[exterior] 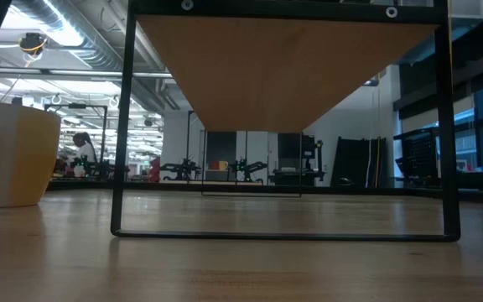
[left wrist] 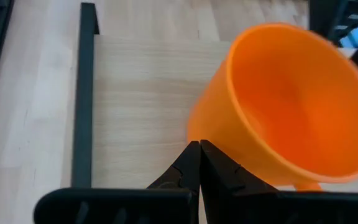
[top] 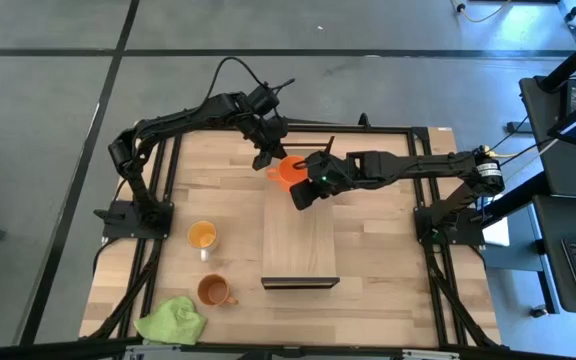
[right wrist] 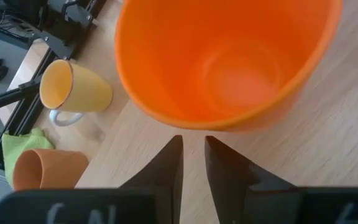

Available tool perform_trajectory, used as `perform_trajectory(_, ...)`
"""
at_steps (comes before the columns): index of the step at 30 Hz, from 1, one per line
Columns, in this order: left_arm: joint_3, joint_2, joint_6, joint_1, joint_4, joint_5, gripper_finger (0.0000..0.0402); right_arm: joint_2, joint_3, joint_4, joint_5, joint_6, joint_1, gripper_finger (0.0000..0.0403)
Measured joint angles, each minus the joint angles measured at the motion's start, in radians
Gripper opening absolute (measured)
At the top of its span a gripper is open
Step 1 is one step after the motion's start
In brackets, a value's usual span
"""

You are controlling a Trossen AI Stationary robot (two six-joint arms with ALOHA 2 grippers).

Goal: Stack small to large cups/mugs on shelf
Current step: Adjust the orange mug on the shelf, then put the brown mug on the shelf

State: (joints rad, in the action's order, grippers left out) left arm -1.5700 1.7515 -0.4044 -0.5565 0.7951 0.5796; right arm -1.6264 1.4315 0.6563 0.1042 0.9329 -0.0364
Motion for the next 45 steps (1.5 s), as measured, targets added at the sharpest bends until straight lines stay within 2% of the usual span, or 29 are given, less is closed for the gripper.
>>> perform_trajectory(3, 0.0, 0.0, -0.01, -0.026, 0.01, -0.044, 0.0, 0.0, 0.0, -0.001, -0.004, -0.02, 0.001, 0.0069)
perform_trajectory(7, 0.0, -0.036, 0.0, -0.093, 0.068, 0.001, 0.0, 0.009, 0.0, -0.027, -0.007, -0.067, 0.015, 0.0069)
perform_trajectory(10, 0.0, -0.118, 0.002, -0.096, 0.112, -0.006, 0.0, 0.028, 0.0, -0.097, -0.01, -0.136, 0.023, 0.0069)
perform_trajectory(13, -0.002, -0.232, 0.018, -0.052, 0.128, -0.027, 0.0, 0.045, 0.001, -0.152, -0.015, -0.209, 0.022, 0.007)
perform_trajectory(15, -0.002, -0.314, 0.036, -0.013, 0.154, -0.074, 0.0, 0.054, 0.001, -0.177, -0.039, -0.243, 0.021, 0.007)
perform_trajectory(18, -0.002, -0.43, 0.085, 0.074, 0.204, -0.211, 0.0, 0.061, 0.001, -0.186, -0.095, -0.284, 0.018, 0.0076)
perform_trajectory(24, 0.008, -0.619, 0.278, 0.236, 0.289, -0.432, 0.0, 0.062, 0.001, -0.243, -0.17, -0.371, 0.018, 0.0125)
perform_trajectory(27, 0.073, -0.697, 0.384, 0.311, 0.287, -0.526, 0.0, 0.063, 0.001, -0.302, -0.185, -0.408, 0.022, 0.015)
perform_trajectory(30, 0.192, -0.776, 0.492, 0.389, 0.285, -0.626, 0.0, 0.067, 0.001, -0.355, -0.185, -0.428, 0.031, 0.0162)
perform_trajectory(37, 0.512, -0.941, 0.744, 0.595, 0.09, -0.73, 0.0, 0.072, 0.009, -0.354, -0.184, -0.465, 0.086, 0.0164)
perform_trajectory(41, 0.588, -0.983, 0.81, 0.688, 0.007, -0.768, 0.0, 0.075, 0.01, -0.354, -0.145, -0.466, 0.126, 0.0165)
perform_trajectory(45, 0.599, -0.995, 0.805, 0.756, 0.008, -0.777, 0.0, 0.077, 0.01, -0.349, -0.078, -0.441, 0.153, 0.0165)
